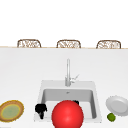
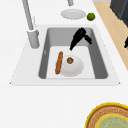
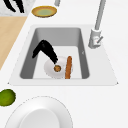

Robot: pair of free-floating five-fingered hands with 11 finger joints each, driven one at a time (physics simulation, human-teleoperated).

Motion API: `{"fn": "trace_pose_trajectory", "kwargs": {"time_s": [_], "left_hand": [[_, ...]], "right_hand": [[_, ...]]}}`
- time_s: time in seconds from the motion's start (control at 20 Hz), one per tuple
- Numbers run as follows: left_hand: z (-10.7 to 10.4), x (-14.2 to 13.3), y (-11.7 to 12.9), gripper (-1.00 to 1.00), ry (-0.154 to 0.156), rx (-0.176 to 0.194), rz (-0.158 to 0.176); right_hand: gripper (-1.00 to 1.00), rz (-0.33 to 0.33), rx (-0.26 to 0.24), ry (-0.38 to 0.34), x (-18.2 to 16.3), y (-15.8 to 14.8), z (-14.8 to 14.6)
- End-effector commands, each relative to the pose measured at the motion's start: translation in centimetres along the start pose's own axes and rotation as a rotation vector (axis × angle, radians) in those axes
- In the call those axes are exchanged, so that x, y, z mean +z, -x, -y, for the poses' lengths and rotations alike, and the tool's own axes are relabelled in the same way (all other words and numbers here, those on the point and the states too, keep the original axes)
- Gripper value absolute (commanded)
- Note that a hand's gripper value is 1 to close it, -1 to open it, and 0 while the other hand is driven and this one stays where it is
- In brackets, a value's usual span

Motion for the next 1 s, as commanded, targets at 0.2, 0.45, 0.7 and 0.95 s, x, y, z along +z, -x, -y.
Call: {"fn": "trace_pose_trajectory", "kwargs": {"time_s": [0.2, 0.45, 0.7, 0.95], "left_hand": [[0.0, 0.0, 0.0, 0.00, 0.000, 0.000, 0.000], [0.0, 0.0, 0.0, 0.00, 0.000, 0.000, 0.000], [0.0, 0.0, 0.0, 0.00, 0.000, 0.000, 0.000], [0.0, 0.0, 0.0, 0.00, 0.000, 0.000, 0.000]], "right_hand": [[-1.00, -0.018, 0.108, 0.077, -4.5, -1.6, -1.3], [-1.00, 0.008, 0.046, 0.003, -8.5, -2.1, -1.4], [-1.00, 0.017, 0.024, 0.001, -12.2, -1.7, -1.3], [-1.00, 0.022, 0.012, 0.006, -14.7, -1.3, -1.3]]}}
